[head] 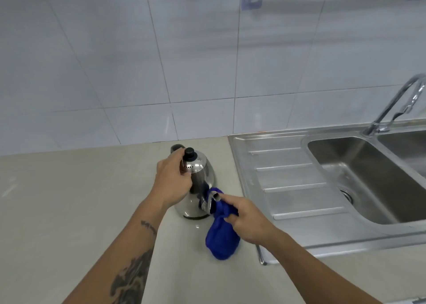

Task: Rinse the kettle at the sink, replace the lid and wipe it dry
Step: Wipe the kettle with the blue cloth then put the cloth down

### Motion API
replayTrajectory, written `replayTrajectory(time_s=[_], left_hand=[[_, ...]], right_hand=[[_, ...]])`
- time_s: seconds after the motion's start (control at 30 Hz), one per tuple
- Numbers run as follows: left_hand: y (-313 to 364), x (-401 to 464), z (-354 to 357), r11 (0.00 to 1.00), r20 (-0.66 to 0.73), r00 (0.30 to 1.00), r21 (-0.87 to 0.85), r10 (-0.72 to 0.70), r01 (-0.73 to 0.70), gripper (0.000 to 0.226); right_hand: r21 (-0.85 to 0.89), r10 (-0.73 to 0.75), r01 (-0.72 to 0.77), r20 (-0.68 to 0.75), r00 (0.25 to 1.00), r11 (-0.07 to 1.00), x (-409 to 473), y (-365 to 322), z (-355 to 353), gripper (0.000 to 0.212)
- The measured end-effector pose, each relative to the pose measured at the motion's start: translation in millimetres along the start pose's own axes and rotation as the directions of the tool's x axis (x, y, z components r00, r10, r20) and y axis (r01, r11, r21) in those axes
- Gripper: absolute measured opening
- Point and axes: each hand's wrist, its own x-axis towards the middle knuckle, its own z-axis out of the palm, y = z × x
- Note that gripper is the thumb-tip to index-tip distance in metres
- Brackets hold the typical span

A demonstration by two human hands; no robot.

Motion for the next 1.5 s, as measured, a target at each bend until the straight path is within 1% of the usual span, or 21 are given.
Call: replayTrajectory(time_s=[0.03, 0.1, 0.2, 0.3, 0.37, 0.4, 0.47, 0.53, 0.57, 0.6, 0.67, 0.73, 0.8, 0.9, 0.93, 1.0, 1.07, 1.2, 1.27, 1.37, 1.5], left_hand=[[5, -1, 1, 1.000, -0.008, 1.000, -0.013, -0.005, 0.005, 0.046], [15, -3, 4, 0.997, -0.042, 0.997, -0.046, -0.064, 0.062, 0.046], [26, -2, 6, 0.992, -0.121, 0.984, -0.029, -0.129, 0.127, 0.045], [35, 0, 5, 0.984, -0.160, 0.971, -0.010, -0.176, 0.176, 0.037], [36, 1, 4, 0.982, -0.151, 0.970, -0.011, -0.190, 0.191, 0.030], [35, 1, 3, 0.980, -0.136, 0.971, -0.030, -0.198, 0.196, 0.028], [30, 3, 1, 0.975, -0.110, 0.970, -0.086, -0.216, 0.207, 0.031], [27, 2, 1, 0.968, -0.093, 0.967, -0.109, -0.238, 0.228, 0.037], [27, 1, 1, 0.966, -0.113, 0.962, -0.105, -0.249, 0.237, 0.038], [27, 0, 1, 0.964, -0.130, 0.957, -0.103, -0.258, 0.246, 0.039], [26, 1, 2, 0.958, -0.123, 0.953, -0.109, -0.276, 0.264, 0.038], [27, 2, 2, 0.955, -0.128, 0.949, -0.117, -0.287, 0.273, 0.037], [30, 0, 4, 0.954, -0.136, 0.947, -0.121, -0.291, 0.276, 0.035], [32, 0, 3, 0.949, -0.156, 0.940, -0.138, -0.302, 0.282, 0.030], [34, 1, 4, 0.947, -0.168, 0.936, -0.146, -0.310, 0.287, 0.027], [41, 2, 8, 0.943, -0.205, 0.924, -0.150, -0.324, 0.297, 0.019], [49, 3, 14, 0.945, -0.254, 0.910, -0.112, -0.326, 0.307, 0.018], [56, 7, 23, 0.938, -0.368, 0.880, 0.052, -0.300, 0.342, 0.030], [56, 9, 24, 0.942, -0.365, 0.886, 0.063, -0.287, 0.331, 0.030], [54, 11, 23, 0.955, -0.310, 0.914, 0.050, -0.263, 0.291, 0.024], [55, 17, 13, 0.970, -0.191, 0.960, 0.089, -0.204, 0.224, 0.024]], right_hand=[[-0.012, 0.002, -0.002, 0.013, 1.000, 1.000, 2, 0, -3, 0.057], [0.015, -0.030, 0.031, -0.028, 0.999, 0.999, 10, -6, -12, 0.058], [0.097, -0.121, 0.141, -0.189, 0.974, 0.985, 23, -18, -21, 0.056], [0.163, -0.162, 0.245, -0.403, 0.901, 0.956, 31, -25, -19, 0.055], [0.112, -0.268, 0.357, -0.467, 0.843, 0.927, 33, -26, -14, 0.056], [0.050, -0.355, 0.418, -0.440, 0.825, 0.907, 36, -24, -11, 0.056], [-0.126, -0.510, 0.495, -0.273, 0.816, 0.860, 43, -17, -7, 0.058], [-0.298, -0.593, 0.540, -0.124, 0.795, 0.787, 49, -1, -9, 0.057], [-0.325, -0.612, 0.558, -0.084, 0.787, 0.763, 53, 7, -13, 0.056], [-0.328, -0.606, 0.557, -0.063, 0.793, 0.763, 55, 12, -16, 0.057], [-0.272, -0.510, 0.472, -0.086, 0.856, 0.839, 59, 16, -20, 0.059], [-0.210, -0.430, 0.400, -0.122, 0.895, 0.892, 66, 7, -23, 0.064], [-0.255, -0.450, 0.412, -0.113, 0.886, 0.875, 69, -7, -25, 0.062], [-0.299, -0.546, 0.507, -0.062, 0.835, 0.809, 74, -16, -28, 0.061], [-0.274, -0.515, 0.485, -0.044, 0.856, 0.830, 77, -14, -30, 0.063], [-0.208, -0.376, 0.366, -0.012, 0.926, 0.907, 86, -13, -37, 0.067], [-0.183, -0.256, 0.258, 0.035, 0.966, 0.949, 92, -13, -44, 0.066], [-0.235, -0.112, 0.140, 0.129, 0.985, 0.962, 86, -12, -48, 0.060], [-0.247, -0.045, 0.082, 0.153, 0.987, 0.966, 79, -7, -47, 0.059], [-0.216, -0.066, 0.087, 0.101, 0.993, 0.973, 73, -9, -53, 0.058], [-0.157, -0.207, 0.207, 0.014, 0.978, 0.966, 67, -20, -58, 0.060]])
